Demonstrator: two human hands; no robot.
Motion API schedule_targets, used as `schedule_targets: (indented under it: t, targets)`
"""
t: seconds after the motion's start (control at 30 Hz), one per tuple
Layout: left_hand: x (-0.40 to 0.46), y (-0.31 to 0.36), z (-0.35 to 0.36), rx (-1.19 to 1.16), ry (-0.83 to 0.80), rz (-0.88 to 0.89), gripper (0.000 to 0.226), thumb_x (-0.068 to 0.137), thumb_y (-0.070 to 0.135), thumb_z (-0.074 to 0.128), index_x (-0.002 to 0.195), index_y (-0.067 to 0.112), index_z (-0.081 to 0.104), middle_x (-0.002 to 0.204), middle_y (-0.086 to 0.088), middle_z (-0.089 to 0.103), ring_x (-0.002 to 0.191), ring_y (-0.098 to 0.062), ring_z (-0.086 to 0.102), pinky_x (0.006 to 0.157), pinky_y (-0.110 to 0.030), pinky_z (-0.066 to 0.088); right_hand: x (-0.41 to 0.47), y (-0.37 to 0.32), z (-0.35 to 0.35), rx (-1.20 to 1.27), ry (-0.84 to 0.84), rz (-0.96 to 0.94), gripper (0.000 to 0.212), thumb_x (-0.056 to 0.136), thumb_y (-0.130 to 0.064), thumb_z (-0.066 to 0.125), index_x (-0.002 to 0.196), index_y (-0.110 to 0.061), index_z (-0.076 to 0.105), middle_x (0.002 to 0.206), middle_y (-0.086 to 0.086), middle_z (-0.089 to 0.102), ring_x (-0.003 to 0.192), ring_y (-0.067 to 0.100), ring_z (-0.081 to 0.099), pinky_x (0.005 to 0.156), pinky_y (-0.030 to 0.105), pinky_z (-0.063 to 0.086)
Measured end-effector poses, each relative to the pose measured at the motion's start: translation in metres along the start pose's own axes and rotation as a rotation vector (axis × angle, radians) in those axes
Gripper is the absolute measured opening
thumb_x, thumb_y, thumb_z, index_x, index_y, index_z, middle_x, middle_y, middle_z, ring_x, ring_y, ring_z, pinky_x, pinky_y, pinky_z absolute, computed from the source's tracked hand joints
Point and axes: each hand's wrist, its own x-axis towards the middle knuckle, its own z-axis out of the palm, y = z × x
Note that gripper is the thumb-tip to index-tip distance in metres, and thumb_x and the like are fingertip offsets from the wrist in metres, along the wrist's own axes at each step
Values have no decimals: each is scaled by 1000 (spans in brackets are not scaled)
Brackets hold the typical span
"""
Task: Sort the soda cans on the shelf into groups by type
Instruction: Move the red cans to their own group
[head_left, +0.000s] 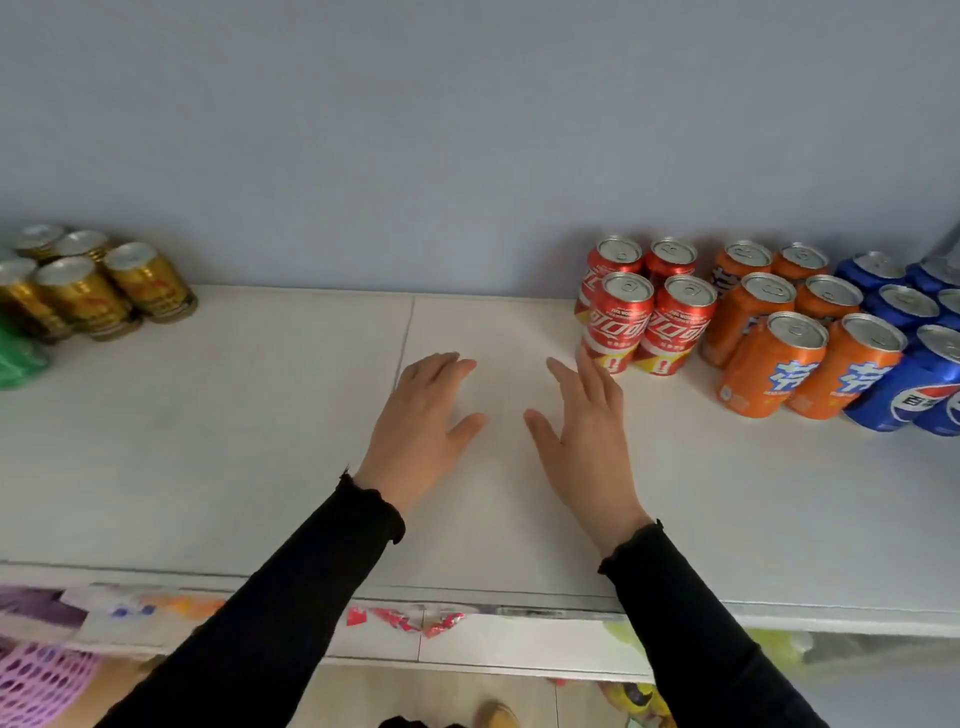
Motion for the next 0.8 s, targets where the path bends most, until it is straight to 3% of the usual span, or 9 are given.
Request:
schedule_targets:
  t: [0.07, 0.43, 0.8]
  targets:
    - [-26, -31, -24, 55, 36, -37, 57, 94, 35, 66, 145, 16, 49, 150, -2, 45, 140, -22, 36, 115, -36, 34, -4, -34, 20, -23, -57, -55, 56, 96, -31, 62, 147, -19, 44, 162, 7, 27, 151, 28, 17, 120, 38, 23]
    - [-198, -231, -200, 162, 193, -273, 54, 91, 31, 68, 141, 19, 51, 141, 2, 51, 132, -19, 41, 109, -31, 37, -71, -272, 172, 44, -194, -312, 55, 92, -33, 66, 142, -17, 50, 152, 9, 43, 139, 31, 37, 112, 47, 38]
    - [-275, -357, -295, 112, 366, -442, 46, 91, 26, 69, 133, 18, 54, 132, -1, 54, 119, -21, 46, 95, -37, 43, -91, -423, 260, 127, -296, -423, 54, 96, -32, 62, 146, -22, 44, 152, 0, 43, 138, 19, 36, 112, 31, 33]
